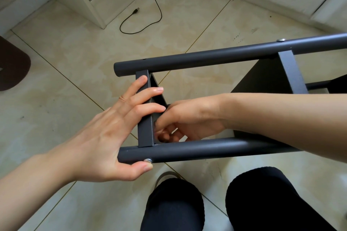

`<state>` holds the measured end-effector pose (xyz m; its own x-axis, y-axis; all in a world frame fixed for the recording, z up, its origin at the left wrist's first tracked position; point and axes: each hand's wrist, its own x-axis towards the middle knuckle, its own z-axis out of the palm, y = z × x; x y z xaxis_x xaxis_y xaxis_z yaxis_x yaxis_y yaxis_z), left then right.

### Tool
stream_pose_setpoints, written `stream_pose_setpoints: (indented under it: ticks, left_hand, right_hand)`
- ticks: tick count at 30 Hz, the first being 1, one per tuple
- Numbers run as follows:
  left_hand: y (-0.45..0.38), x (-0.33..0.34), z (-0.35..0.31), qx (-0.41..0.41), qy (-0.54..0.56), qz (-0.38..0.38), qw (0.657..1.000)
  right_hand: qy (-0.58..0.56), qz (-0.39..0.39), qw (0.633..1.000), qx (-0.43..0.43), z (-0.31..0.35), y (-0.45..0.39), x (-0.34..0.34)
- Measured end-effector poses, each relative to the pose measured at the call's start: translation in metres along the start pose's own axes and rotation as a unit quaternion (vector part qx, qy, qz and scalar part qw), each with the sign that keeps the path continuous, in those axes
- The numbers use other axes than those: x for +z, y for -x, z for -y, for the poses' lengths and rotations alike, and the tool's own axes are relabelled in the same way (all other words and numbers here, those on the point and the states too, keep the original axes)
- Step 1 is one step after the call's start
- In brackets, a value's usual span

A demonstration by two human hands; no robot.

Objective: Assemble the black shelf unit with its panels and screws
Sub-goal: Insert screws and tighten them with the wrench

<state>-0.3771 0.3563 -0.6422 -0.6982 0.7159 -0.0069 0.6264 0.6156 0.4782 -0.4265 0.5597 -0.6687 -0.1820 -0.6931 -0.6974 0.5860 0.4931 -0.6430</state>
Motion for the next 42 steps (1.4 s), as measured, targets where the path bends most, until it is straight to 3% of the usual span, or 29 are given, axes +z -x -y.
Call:
stream_pose_setpoints:
  ticks: [7, 42]
  left_hand:
    - [0.001, 0.0, -0.0005, 0.001, -0.001, -0.001, 1.0]
    - [0.0008, -0.0001, 0.0003, 0.003, 0.001, 0.002, 1.0]
  right_hand:
    - [0.044, -0.005, 0.999, -0.004, 0.0, 0.0003, -0.0005]
    - [-0.015, 0.022, 0.999, -0.04, -0.0017, -0.0018, 0.001]
